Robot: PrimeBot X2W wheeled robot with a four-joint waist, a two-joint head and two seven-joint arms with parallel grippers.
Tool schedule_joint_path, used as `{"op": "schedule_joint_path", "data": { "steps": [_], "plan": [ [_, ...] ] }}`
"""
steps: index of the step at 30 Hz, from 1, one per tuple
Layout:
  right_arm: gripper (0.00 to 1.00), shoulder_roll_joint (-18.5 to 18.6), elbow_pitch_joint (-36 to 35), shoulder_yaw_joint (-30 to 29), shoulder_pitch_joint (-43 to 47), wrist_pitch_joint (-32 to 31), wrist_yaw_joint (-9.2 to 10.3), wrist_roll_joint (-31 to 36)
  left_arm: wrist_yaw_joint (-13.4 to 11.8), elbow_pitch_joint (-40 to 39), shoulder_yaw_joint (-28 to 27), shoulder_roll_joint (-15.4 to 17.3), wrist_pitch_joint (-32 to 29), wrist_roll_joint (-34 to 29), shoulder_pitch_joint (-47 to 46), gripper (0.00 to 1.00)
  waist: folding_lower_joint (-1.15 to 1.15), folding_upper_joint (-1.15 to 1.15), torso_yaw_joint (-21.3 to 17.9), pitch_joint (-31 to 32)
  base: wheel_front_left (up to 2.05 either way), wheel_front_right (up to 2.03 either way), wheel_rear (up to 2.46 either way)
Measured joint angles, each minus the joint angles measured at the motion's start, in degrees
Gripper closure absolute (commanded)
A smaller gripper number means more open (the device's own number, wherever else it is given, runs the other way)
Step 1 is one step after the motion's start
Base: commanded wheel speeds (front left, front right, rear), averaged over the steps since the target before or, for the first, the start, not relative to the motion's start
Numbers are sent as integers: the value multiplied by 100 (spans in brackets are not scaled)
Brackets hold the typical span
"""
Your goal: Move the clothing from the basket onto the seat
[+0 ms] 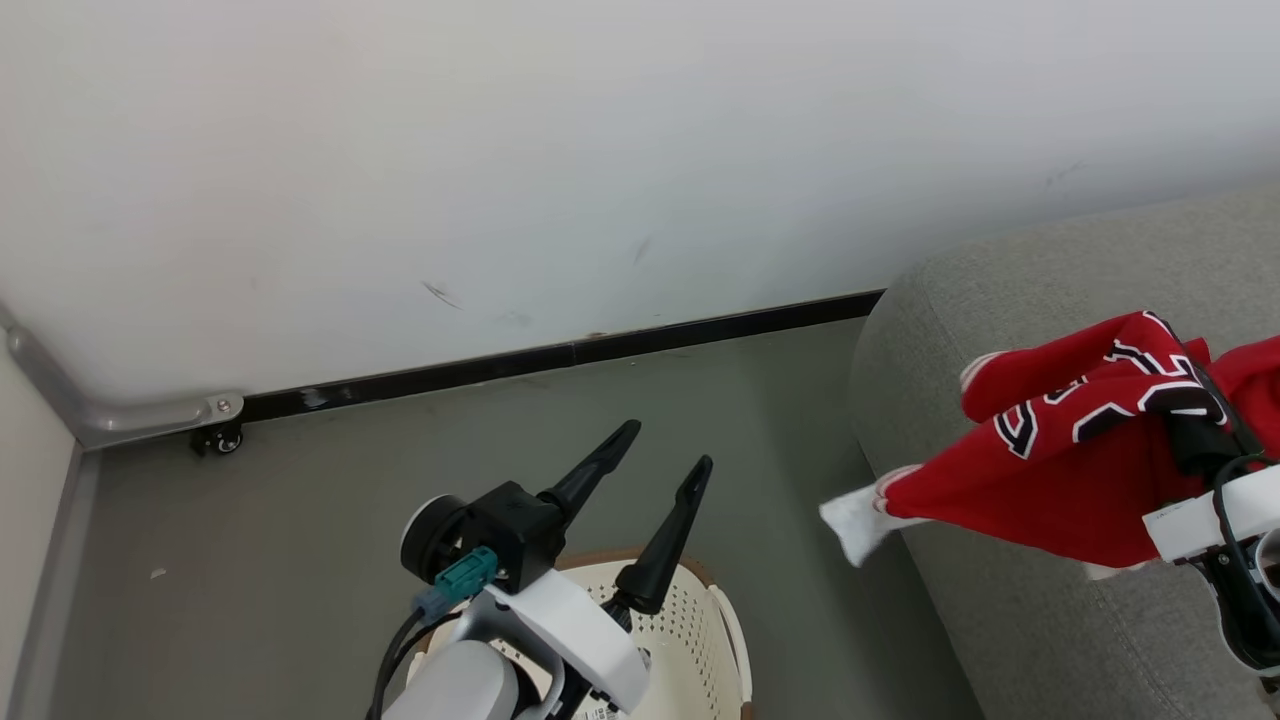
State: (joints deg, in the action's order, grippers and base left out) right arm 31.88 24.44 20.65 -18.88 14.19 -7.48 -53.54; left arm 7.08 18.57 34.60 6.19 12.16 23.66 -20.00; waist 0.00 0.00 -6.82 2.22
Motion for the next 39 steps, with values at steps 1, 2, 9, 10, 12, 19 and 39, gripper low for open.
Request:
{"op": "schedule_joint_path", "data": {
  "steps": [1,2,9,10,12,19,39],
  "plan": [
    [100,-1,-1,-21,23,0,0,19,0,-22,54,-11,0,3,0,0,0,0,-16,-1,0,0,0],
    [100,-9,-4,-48,41,0,0,30,0,-43,109,-24,0,20,1,0,0,0,-32,-2,0,0,0],
    [100,-86,-15,-337,197,0,0,147,0,-223,712,-47,-2,145,1,0,0,0,-153,-6,0,0,0],
    [100,-90,-19,-382,230,0,0,174,0,-231,784,-43,-2,151,1,0,0,0,-172,-6,0,0,0],
    [100,-103,-18,-459,290,0,0,223,0,-236,902,-30,-3,163,1,0,0,0,-209,-7,0,0,0],
    [100,-155,-85,-694,472,0,0,350,1,-267,1104,43,-3,347,1,0,0,0,-342,-9,0,0,0],
    [100,-249,-287,-1120,861,0,0,591,0,-324,1551,31,48,653,-29,0,0,0,-801,-52,0,0,0]
  ]
}}
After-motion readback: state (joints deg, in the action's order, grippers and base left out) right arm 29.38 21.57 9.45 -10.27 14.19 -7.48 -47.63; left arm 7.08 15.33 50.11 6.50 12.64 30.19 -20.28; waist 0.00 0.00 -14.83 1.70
